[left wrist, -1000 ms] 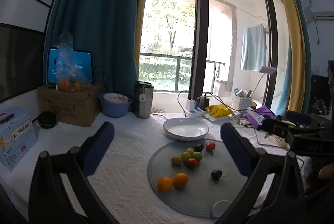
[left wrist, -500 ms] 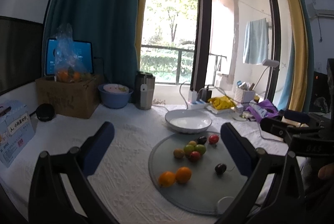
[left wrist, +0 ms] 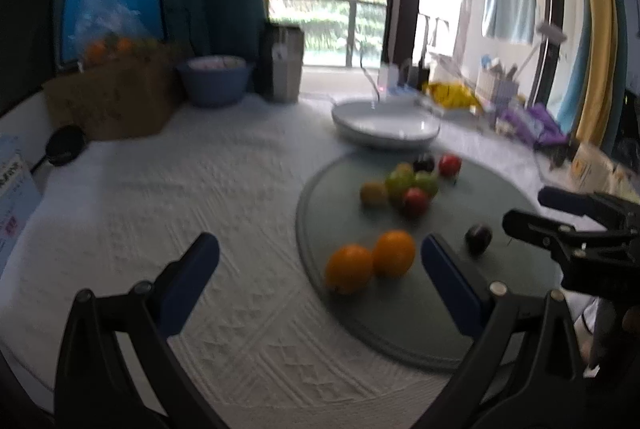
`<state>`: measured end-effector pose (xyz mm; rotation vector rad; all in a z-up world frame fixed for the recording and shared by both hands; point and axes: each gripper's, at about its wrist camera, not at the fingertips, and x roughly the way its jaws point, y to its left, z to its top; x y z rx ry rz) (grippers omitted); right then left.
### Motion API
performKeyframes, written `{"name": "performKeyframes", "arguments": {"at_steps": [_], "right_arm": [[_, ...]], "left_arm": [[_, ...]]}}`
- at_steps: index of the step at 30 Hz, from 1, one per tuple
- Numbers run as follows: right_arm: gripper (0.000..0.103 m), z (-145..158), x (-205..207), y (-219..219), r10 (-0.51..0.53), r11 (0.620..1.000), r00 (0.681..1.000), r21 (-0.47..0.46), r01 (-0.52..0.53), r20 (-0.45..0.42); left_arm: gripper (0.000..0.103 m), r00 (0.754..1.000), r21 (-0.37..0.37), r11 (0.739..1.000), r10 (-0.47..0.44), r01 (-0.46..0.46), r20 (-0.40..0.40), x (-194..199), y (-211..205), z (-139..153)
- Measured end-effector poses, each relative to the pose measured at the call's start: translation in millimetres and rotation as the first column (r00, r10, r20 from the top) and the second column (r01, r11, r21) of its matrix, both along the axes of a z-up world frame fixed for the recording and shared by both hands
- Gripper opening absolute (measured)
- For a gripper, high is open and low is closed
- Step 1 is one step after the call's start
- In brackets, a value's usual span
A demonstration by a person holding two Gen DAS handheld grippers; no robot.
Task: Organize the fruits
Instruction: 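Grasp an orange with the left gripper while the right gripper grasps the dark plum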
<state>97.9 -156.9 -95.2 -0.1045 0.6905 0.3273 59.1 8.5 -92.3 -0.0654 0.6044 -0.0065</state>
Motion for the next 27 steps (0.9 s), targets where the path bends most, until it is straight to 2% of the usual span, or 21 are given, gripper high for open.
{"name": "performKeyframes", "arguments": {"at_steps": [5,7,9,15,16,19,21,25,27], "right_arm": [[0.075,-17,15,2,0.014,1.000,0.998,-0.002,-0.014,-0.057],[0.065,-22,19,3,0.018,1.000,0.997,-0.011,-0.019,-0.072],[0.060,-26,23,1,0.019,1.000,0.996,-0.013,-0.020,-0.089],[0.048,-36,29,0,0.038,0.999,0.990,-0.003,-0.039,-0.134],[0.043,-37,30,1,0.044,0.999,0.989,-0.003,-0.045,-0.141],[0.037,-39,33,2,0.056,0.998,0.987,0.000,-0.057,-0.153],[0.032,-39,34,3,0.072,0.997,0.985,0.004,-0.072,-0.157],[0.031,-38,35,3,0.080,0.997,0.985,0.005,-0.080,-0.151],[0.030,-35,36,3,0.083,0.997,0.986,0.008,-0.083,-0.146]], "left_arm": [[0.089,0.996,0.034,0.999,-0.017,0.020,-0.091,16,-3,-18],[0.085,0.992,0.048,0.999,-0.019,0.025,-0.121,19,-2,-24],[0.079,0.989,0.057,0.998,-0.026,0.035,-0.148,23,-3,-28],[0.067,0.980,0.063,0.994,-0.078,0.090,-0.181,31,-10,-32],[0.063,0.978,0.061,0.993,-0.088,0.102,-0.189,33,-12,-33],[0.048,0.970,0.033,0.992,-0.114,0.124,-0.217,38,-12,-36],[0.044,0.968,0.029,0.991,-0.123,0.133,-0.219,40,-14,-36],[0.033,0.966,0.013,0.989,-0.139,0.145,-0.220,43,-14,-33],[0.033,0.965,0.013,0.989,-0.141,0.148,-0.220,44,-15,-32]]}}
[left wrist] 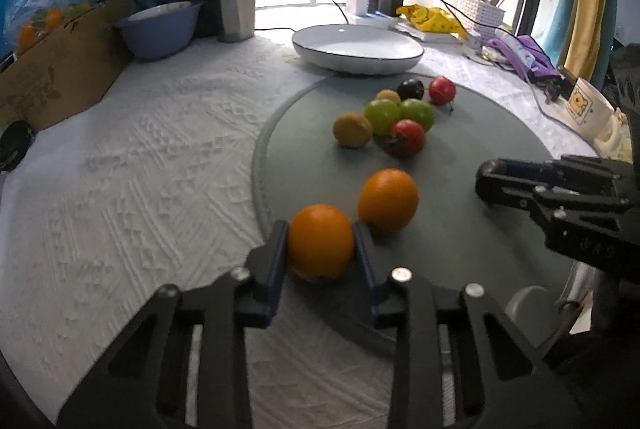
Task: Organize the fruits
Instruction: 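Grasp an orange with the left gripper while the right gripper grasps the dark plum, then carry the orange and the plum in both grippers over the white plate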
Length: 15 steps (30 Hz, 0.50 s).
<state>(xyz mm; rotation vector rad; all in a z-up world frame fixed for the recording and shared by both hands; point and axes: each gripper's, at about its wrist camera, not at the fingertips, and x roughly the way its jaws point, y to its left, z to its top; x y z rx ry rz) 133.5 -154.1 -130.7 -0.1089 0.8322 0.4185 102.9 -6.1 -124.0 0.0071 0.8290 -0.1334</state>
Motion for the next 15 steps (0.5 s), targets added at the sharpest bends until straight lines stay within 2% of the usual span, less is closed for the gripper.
{"name": "performKeyframes", "arguments": {"at_steps": [15], "right_arm": [[0.030,34,31,-16,-0.015,1.000,0.996,0.024,0.013,0.093]], "left_arm": [[0.033,0.999,-0.054,0.999,0.005,-0.003,0.051,27,4,34]]}}
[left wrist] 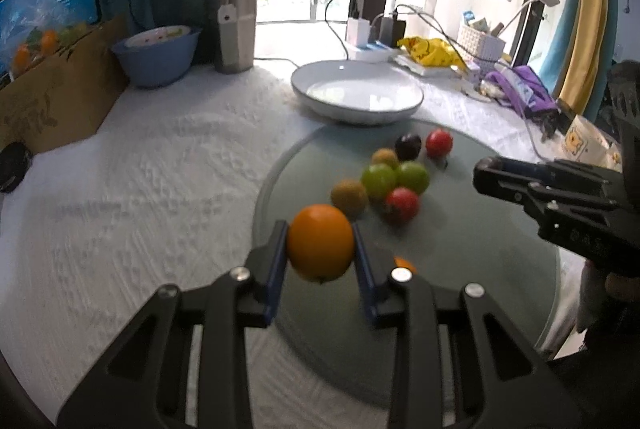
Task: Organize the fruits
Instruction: 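Carry the orange and the plum in both grippers over the white plate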
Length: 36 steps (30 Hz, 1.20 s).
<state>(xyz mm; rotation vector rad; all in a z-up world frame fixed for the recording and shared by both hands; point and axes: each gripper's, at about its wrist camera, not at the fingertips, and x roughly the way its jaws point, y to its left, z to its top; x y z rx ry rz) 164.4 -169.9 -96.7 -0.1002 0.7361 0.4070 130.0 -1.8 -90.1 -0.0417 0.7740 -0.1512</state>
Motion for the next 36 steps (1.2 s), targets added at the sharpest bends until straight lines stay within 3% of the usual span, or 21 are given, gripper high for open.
{"name": "performKeyframes", "arguments": {"at_steps": [7,17,27,36], "right_arm": [[0.030,14,30,-8,-0.012,1.000,0.999,-0.002,0.012,0.047],[0.030,25,85,-12,-0.007,1.000,0.997,0.006,0.007,0.071],[0.030,22,149,-6,0.016,1.000,0.999,0.014,-0.017,0.034],[0.030,9,211,7,0.029,0.999,0.998,0.045,-0.027,-0.056]], "left_arm": [[0.033,1.000,-0.037,0.999,0.000,0.001,0.007,33,3,12],[0.033,0.999,-0.035,0.998,-0.041,0.043,0.033,95,-4,27],[0.033,0.996,-0.048,0.995,-0.085,0.085,0.002,163,-14,22],[0.033,0.993,-0.086,0.994,-0.069,0.062,-0.092,219,-12,2]]}}
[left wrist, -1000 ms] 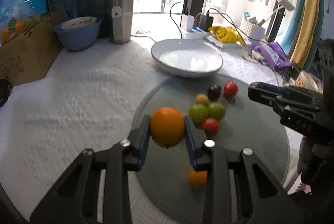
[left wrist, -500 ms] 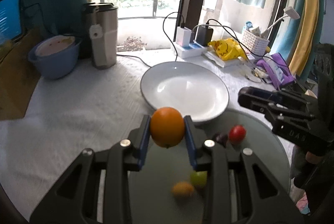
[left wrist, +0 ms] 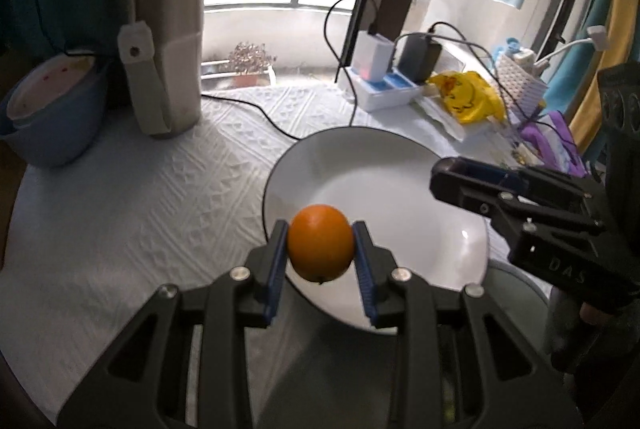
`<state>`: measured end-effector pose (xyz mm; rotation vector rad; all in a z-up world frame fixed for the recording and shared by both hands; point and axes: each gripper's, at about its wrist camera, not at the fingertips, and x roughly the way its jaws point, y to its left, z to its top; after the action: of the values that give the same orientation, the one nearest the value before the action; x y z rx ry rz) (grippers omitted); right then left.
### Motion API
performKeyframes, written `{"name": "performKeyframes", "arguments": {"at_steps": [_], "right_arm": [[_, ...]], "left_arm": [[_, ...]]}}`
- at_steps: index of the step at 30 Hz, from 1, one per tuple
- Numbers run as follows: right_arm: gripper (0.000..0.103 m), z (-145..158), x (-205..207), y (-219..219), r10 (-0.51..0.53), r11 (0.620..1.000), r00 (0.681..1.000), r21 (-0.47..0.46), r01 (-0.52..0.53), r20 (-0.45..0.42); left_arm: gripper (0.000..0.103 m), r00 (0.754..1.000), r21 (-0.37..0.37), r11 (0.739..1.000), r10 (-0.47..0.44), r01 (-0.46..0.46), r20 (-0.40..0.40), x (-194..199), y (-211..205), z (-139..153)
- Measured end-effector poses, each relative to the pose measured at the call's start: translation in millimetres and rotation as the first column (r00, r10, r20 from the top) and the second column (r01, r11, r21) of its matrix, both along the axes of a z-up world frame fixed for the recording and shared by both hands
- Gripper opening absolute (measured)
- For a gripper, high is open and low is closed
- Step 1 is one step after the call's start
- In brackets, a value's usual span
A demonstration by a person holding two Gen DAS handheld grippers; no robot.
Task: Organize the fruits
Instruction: 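Carry the orange and the plum in both grippers over the white plate, then open both grippers to drop the orange and plum onto the plate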
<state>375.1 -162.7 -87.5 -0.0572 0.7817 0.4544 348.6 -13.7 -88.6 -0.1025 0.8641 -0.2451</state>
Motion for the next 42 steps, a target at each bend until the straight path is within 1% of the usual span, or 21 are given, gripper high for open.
{"name": "performKeyframes", "arguments": {"at_steps": [5,9,12,18,20,21,22,23,28,30,31,32,36,42], "right_arm": [[0.030,-9,28,10,0.007,1.000,0.998,0.004,-0.007,-0.064],[0.030,-18,46,17,0.006,1.000,0.993,-0.005,-0.006,-0.116],[0.030,-21,51,20,0.011,1.000,0.992,-0.012,-0.013,-0.125],[0.031,-19,54,24,0.007,1.000,0.993,-0.025,-0.010,-0.121],[0.036,-16,52,23,0.005,1.000,0.993,-0.023,-0.008,-0.115],[0.042,-14,49,22,0.001,1.000,0.994,-0.020,-0.004,-0.106],[0.046,-11,47,21,-0.001,1.000,0.995,-0.018,-0.001,-0.097],[0.047,-9,46,19,-0.002,1.000,0.996,-0.016,0.001,-0.091],[0.048,8,26,13,-0.014,1.000,0.999,-0.015,0.013,-0.047],[0.048,15,17,11,-0.017,1.000,0.999,-0.014,0.017,-0.030],[0.048,17,11,9,-0.019,1.000,1.000,-0.015,0.018,-0.024],[0.048,20,5,7,-0.019,1.000,1.000,-0.014,0.018,-0.018],[0.048,29,-17,1,-0.030,0.999,1.000,-0.012,0.030,0.007],[0.048,41,-53,-11,-0.045,0.999,0.998,-0.004,0.045,0.036]], "left_arm": [[0.033,1.000,0.025,1.000,0.006,-0.005,-0.015,18,-2,-5],[0.033,1.000,0.030,0.999,0.015,-0.014,-0.024,28,-2,-8],[0.034,0.999,0.025,1.000,0.011,-0.010,-0.039,33,-2,-12],[0.035,0.999,0.030,1.000,0.008,-0.007,-0.039,33,-4,-14],[0.036,1.000,0.024,1.000,0.008,-0.007,-0.028,31,-4,-10],[0.037,1.000,0.022,1.000,0.010,-0.009,-0.017,29,-4,-7],[0.039,1.000,0.020,1.000,0.011,-0.011,-0.009,27,-3,-4],[0.045,1.000,0.017,1.000,0.012,-0.012,-0.002,25,-3,-1],[0.049,0.999,0.006,1.000,0.014,-0.014,0.036,8,-2,15],[0.058,0.999,0.005,1.000,0.012,-0.012,0.052,-1,-4,22],[0.068,0.998,0.004,1.000,0.011,-0.011,0.066,-7,-4,26],[0.074,0.997,0.000,1.000,0.011,-0.011,0.076,-12,-4,30],[0.075,0.994,-0.008,1.000,0.019,-0.019,0.109,-35,-5,45],[0.075,0.989,-0.010,1.000,0.027,-0.026,0.143,-71,-6,58]]}}
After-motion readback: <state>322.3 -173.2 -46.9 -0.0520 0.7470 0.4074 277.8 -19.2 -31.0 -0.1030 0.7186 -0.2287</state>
